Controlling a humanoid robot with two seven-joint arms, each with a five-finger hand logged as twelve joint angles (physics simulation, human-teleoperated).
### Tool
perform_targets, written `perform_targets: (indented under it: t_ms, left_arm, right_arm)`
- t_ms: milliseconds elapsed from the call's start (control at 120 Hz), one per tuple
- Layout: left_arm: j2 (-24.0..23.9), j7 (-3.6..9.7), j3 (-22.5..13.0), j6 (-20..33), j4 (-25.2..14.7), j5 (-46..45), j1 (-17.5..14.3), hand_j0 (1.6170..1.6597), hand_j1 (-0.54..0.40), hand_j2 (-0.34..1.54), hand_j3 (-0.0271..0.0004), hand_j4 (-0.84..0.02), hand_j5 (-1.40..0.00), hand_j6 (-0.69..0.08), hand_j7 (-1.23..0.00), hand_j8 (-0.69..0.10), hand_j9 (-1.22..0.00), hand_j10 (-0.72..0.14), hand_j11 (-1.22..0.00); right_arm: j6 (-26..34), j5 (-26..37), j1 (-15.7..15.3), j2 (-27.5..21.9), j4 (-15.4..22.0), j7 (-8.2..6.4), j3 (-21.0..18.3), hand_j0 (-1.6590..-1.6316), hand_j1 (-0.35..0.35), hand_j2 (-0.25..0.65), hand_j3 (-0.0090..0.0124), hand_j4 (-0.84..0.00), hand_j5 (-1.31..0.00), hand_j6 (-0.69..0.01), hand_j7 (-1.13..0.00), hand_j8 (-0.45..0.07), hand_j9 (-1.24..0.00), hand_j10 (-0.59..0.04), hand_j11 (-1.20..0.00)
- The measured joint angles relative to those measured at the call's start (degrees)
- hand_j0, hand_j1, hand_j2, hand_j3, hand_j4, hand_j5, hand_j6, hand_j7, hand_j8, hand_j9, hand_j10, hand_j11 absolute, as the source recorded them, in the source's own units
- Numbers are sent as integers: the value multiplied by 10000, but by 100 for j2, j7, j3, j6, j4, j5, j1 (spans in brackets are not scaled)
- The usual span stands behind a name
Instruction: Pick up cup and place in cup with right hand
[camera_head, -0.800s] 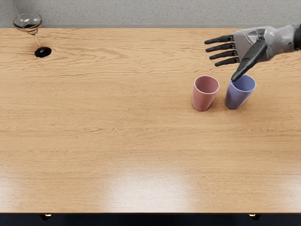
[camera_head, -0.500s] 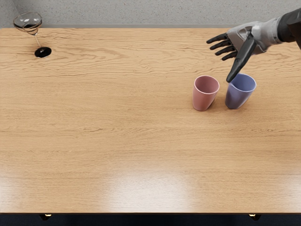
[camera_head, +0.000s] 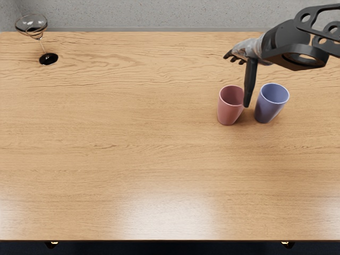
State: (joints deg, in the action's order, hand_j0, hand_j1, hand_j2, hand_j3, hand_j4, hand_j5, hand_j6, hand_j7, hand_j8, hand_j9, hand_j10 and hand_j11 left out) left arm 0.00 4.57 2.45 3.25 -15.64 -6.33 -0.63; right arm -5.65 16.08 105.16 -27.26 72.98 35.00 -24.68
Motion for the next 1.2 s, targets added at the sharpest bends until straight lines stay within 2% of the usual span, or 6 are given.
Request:
perform_targets:
  t_ms: [283,408,650,925,1100,1200]
  left_arm:
    - [0,0,-1,0,0,0,1,16581,3444,6,0,-38,-50,-38,-50,-38,-50,-38,-50]
    - [0,0,0,0,0,0,1,16581,3444,6,0,-38,-50,-38,-50,-38,-50,-38,-50]
    - [0,0,0,0,0,0,1,16581,3444,6,0,-38,-50,-38,-50,-38,-50,-38,-50]
    - [0,0,0,0,0,0,1,16581,3444,6,0,-38,-50,-38,-50,-38,-50,-38,-50]
    - [0,0,-1,0,0,0,1,16581,3444,6,0,-38,-50,-38,-50,-38,-50,-38,-50]
    - [0,0,0,0,0,0,0,16581,3444,6,0,-38,-50,-38,-50,-38,-50,-38,-50]
  right_arm:
    - [1090,82,-130,90,244,0,-284,-16581,-3271,-32,0,-204,-245,-214,-242,-207,-244,-200,-244]
    - [1390,90,-349,405,254,0,-304,-16581,-3269,-32,0,-206,-248,-216,-245,-209,-247,-201,-246]
    - [1700,94,-533,591,250,0,-316,-16581,-3272,-31,0,-202,-245,-212,-243,-205,-244,-198,-244]
    - [1779,94,-676,604,235,0,-307,-16581,-3270,-31,0,-202,-247,-212,-245,-205,-246,-199,-246]
    - [1783,96,-881,783,-27,0,-310,-16581,-3248,-34,0,-221,-271,-230,-269,-224,-270,-217,-270]
    - [1782,104,-960,894,-162,0,-306,-16581,-3049,-67,0,-387,-487,-397,-485,-397,-487,-384,-486]
